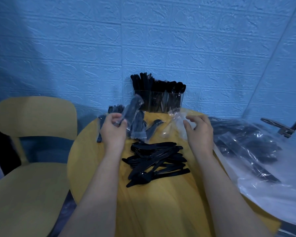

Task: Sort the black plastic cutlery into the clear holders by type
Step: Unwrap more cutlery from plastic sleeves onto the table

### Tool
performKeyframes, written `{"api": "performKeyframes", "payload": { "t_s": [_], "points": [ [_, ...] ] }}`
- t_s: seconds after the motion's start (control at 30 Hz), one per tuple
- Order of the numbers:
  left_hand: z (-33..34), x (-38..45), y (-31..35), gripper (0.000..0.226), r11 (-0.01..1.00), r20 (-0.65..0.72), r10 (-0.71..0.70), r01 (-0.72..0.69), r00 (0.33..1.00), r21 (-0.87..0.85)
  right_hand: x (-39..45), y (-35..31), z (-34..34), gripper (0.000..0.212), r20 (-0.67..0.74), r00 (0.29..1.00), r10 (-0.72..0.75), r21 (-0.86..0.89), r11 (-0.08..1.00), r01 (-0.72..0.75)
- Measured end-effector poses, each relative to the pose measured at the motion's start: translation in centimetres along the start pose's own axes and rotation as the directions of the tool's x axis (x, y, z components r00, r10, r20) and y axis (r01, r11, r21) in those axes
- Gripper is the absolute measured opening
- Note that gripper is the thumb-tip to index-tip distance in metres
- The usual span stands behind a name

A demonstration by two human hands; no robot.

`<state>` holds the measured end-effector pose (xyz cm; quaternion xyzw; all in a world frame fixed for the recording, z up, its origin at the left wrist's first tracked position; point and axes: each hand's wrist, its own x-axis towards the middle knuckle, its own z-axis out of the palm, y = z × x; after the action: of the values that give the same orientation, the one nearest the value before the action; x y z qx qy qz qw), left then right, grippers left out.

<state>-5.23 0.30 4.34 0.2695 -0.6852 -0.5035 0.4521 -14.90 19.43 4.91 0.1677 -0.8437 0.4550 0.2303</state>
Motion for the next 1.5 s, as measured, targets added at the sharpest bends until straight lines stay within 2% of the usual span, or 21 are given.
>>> {"api": "performKeyframes", "payload": {
  "t_s": [0.07, 0.13, 0.27, 0.37, 0.5, 0.57, 0.63, 0.7, 0.73, 0.83, 0.9, 0.93, 1.0, 1.07, 1.13, 1.37, 1.5],
  "points": [
    [-0.1, -0.2, 0.5, 0.018, 0.986, -0.036, -0.002, -0.004, 0.999, -0.167, -0.2, -0.6, 0.0, 0.021, 0.003, 0.998, -0.065, 0.043, 0.997, 0.065],
    [-0.2, -0.3, 1.1, 0.020, 0.953, -0.002, -0.033, 0.030, 0.999, -0.300, -0.3, -1.2, 0.0, 0.020, 0.001, 0.992, -0.129, 0.075, 0.989, 0.129],
    [0.0, -0.6, 1.9, 0.018, 0.945, 0.159, -0.016, 0.067, 0.987, -0.319, -0.8, -2.7, -0.2, 0.025, -0.008, 0.945, -0.326, 0.119, 0.938, 0.324],
    [0.1, -0.9, 2.5, 0.016, 0.930, 0.325, 0.038, 0.086, 0.945, -0.358, -1.2, -3.8, -0.4, 0.032, 0.099, 0.885, -0.455, 0.077, 0.890, 0.449],
    [0.5, -1.3, 2.8, 0.013, 0.894, 0.406, 0.092, 0.104, 0.909, -0.435, -1.7, -4.4, -0.6, 0.027, 0.283, 0.886, -0.368, 0.166, 0.928, 0.333],
    [0.6, -1.5, 2.9, 0.012, 0.853, 0.432, 0.076, 0.166, 0.899, -0.494, -1.6, -4.5, -0.5, 0.024, 0.284, 0.911, -0.299, 0.228, 0.944, 0.239],
    [0.8, -1.6, 3.0, 0.025, 0.798, 0.486, 0.057, 0.253, 0.872, -0.547, -1.5, -4.8, -0.5, 0.021, 0.266, 0.935, -0.235, 0.320, 0.937, 0.144],
    [0.9, -1.8, 3.1, 0.039, 0.800, 0.556, 0.031, 0.313, 0.831, -0.513, -1.6, -5.1, -0.6, 0.020, 0.260, 0.948, -0.184, 0.445, 0.894, 0.052],
    [0.9, -2.0, 3.2, 0.039, 0.817, 0.591, 0.022, 0.326, 0.806, -0.475, -1.7, -5.3, -0.7, 0.021, 0.268, 0.948, -0.173, 0.494, 0.869, 0.019],
    [0.9, -2.4, 3.3, 0.025, 0.854, 0.659, 0.042, 0.315, 0.751, -0.414, -2.3, -5.8, -0.5, 0.025, 0.313, 0.937, -0.158, 0.570, 0.820, -0.052],
    [0.8, -2.4, 3.2, 0.018, 0.861, 0.641, 0.047, 0.295, 0.766, -0.414, -2.4, -5.8, -0.3, 0.026, 0.290, 0.945, -0.153, 0.549, 0.835, -0.033],
    [0.8, -2.3, 3.1, 0.016, 0.861, 0.625, 0.049, 0.283, 0.779, -0.421, -2.4, -5.6, -0.2, 0.026, 0.239, 0.957, -0.167, 0.511, 0.859, 0.022],
    [0.8, -2.3, 3.1, 0.015, 0.865, 0.597, 0.058, 0.258, 0.800, -0.430, -2.3, -5.2, -0.2, 0.024, 0.087, 0.957, -0.276, 0.364, 0.903, 0.228],
    [0.9, -2.2, 3.2, 0.015, 0.874, 0.585, 0.067, 0.235, 0.808, -0.425, -2.2, -4.8, -0.2, 0.024, -0.036, 0.897, -0.441, 0.219, 0.872, 0.438],
    [0.8, -2.3, 3.4, 0.015, 0.884, 0.584, 0.079, 0.214, 0.808, -0.416, -2.1, -4.5, -0.1, 0.027, -0.105, 0.830, -0.547, 0.148, 0.817, 0.557],
    [0.7, -2.6, 3.6, 0.031, 0.935, 0.640, 0.123, 0.127, 0.758, -0.331, -1.5, -3.9, 0.0, 0.022, -0.161, 0.755, -0.636, 0.034, 0.761, 0.648],
    [0.6, -2.8, 3.8, 0.024, 0.939, 0.676, 0.126, 0.132, 0.726, -0.317, -1.2, -3.7, -0.1, 0.014, -0.177, 0.720, -0.671, -0.014, 0.733, 0.680]
  ]
}}
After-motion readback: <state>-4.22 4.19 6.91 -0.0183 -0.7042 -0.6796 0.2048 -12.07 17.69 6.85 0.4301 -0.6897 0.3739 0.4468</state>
